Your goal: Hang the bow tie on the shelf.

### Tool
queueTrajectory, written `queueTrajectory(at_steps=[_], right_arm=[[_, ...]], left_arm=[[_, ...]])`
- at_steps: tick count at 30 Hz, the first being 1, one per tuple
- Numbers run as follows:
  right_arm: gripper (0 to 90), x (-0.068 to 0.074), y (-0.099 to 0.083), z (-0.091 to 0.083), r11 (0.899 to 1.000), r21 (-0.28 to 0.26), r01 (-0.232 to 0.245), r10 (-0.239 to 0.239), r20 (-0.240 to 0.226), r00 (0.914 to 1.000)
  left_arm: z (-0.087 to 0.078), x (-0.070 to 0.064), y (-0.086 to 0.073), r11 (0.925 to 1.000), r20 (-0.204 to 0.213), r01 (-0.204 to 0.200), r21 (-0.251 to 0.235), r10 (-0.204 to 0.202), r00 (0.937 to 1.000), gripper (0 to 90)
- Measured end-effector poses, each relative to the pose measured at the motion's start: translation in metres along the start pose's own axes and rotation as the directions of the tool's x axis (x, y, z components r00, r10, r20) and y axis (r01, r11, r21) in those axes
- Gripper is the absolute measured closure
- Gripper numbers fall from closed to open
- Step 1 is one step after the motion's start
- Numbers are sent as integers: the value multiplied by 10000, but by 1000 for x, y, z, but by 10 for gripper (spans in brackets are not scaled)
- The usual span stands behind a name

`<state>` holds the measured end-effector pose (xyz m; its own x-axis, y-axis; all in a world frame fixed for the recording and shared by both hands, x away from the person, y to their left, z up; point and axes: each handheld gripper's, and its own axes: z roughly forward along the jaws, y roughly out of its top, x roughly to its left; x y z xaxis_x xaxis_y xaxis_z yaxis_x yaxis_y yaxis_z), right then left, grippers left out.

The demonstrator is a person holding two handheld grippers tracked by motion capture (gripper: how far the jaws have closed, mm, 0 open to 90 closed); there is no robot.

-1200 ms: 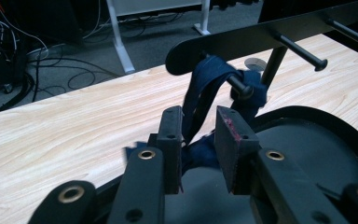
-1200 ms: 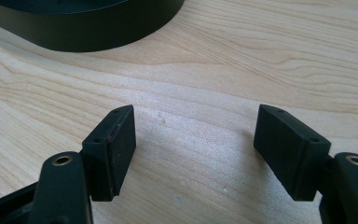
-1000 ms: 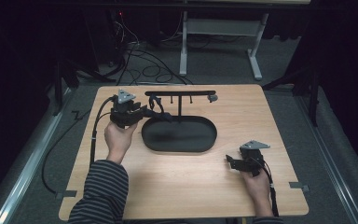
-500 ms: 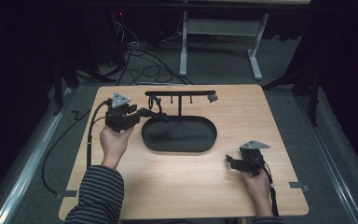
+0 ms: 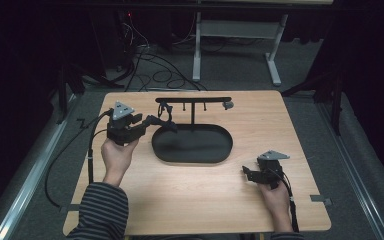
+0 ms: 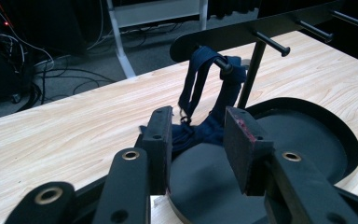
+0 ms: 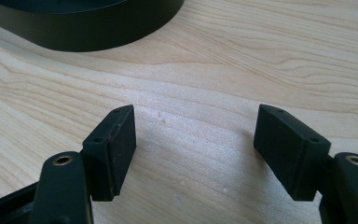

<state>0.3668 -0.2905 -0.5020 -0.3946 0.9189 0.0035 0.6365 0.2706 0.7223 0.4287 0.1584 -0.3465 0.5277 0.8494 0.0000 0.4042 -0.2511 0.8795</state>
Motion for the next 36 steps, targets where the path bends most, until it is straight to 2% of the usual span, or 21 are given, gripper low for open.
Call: queueTrajectory(at_steps=[5, 11, 36], right_arm=[[310, 0, 0, 0, 10000, 0, -22, 22, 0, 10000], [310, 0, 0, 0, 10000, -4, 24, -24, 9, 10000], [310, 0, 0, 0, 10000, 17, 29, -29, 20, 10000]], left_arm=[[-9, 3, -4, 9996, -22, 164, -222, -164, 9999, 630], [-17, 1, -8, 9993, 15, 145, -340, -145, 9999, 630], [-33, 5, -35, 9977, 234, 649, -197, -644, 9976, 604]])
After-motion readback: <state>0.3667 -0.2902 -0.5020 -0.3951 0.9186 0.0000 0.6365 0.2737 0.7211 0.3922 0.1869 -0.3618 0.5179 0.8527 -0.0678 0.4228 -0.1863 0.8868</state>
